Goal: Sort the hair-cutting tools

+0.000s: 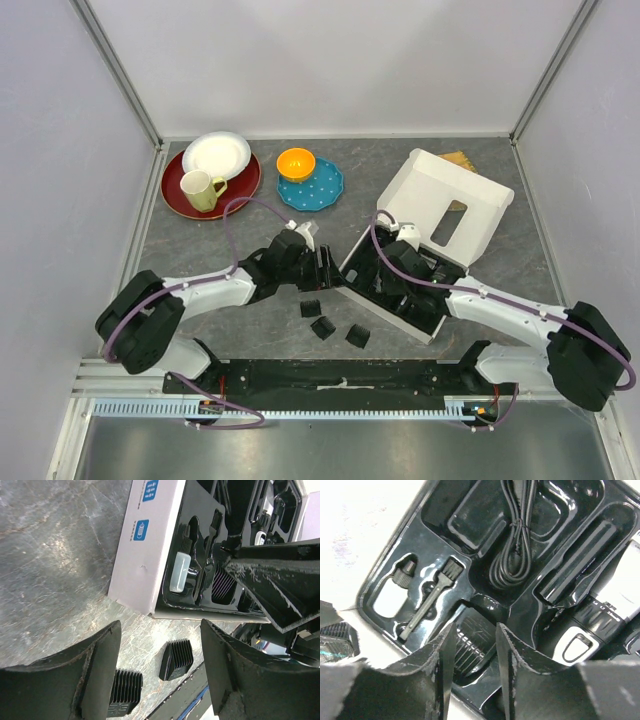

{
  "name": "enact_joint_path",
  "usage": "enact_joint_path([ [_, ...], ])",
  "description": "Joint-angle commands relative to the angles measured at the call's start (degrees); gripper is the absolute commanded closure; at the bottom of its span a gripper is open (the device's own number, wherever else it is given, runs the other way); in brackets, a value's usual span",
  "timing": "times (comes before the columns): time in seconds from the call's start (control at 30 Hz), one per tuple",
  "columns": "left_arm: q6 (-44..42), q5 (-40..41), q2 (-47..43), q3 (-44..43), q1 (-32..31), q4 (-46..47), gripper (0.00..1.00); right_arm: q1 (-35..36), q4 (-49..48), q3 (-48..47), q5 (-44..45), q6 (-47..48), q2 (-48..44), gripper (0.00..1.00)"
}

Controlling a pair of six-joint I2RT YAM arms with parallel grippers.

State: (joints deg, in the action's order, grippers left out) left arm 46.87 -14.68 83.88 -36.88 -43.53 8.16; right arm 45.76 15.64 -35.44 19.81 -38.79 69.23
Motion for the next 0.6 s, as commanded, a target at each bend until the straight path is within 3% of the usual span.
enact_joint_path([
  [0.0,-1.08,5.44,-5.56,-3.28,-0.24,-4.37,0.28,0.03,5.62,-6.21,3.12,1.25,-2.96,0.48],
  [0.07,-1.87,7.99,-8.18,-3.89,-0.24,-7.61,0.27,0.03,6.86,-8.24,3.65,2.39,-3.75,0.36],
  [0.17,-2.57,11.50,-11.35,-4.77,-0.24,-12.88,0.26,0.03,8.70,-10.34,1.39,4.93,-5.51,0.27],
  [0.4,-3.28,21.79,-17.94,-6.71,-0.24,-25.28,0.24,3.19,12.14,-10.71,-9.34,5.75,-9.28,0.21],
  [0.57,-3.37,27.06,-22.78,-6.89,-0.15,-30.13,0.24,15.47,11.52,-7.98,-6.47,-1.72,-10.00,0.18],
])
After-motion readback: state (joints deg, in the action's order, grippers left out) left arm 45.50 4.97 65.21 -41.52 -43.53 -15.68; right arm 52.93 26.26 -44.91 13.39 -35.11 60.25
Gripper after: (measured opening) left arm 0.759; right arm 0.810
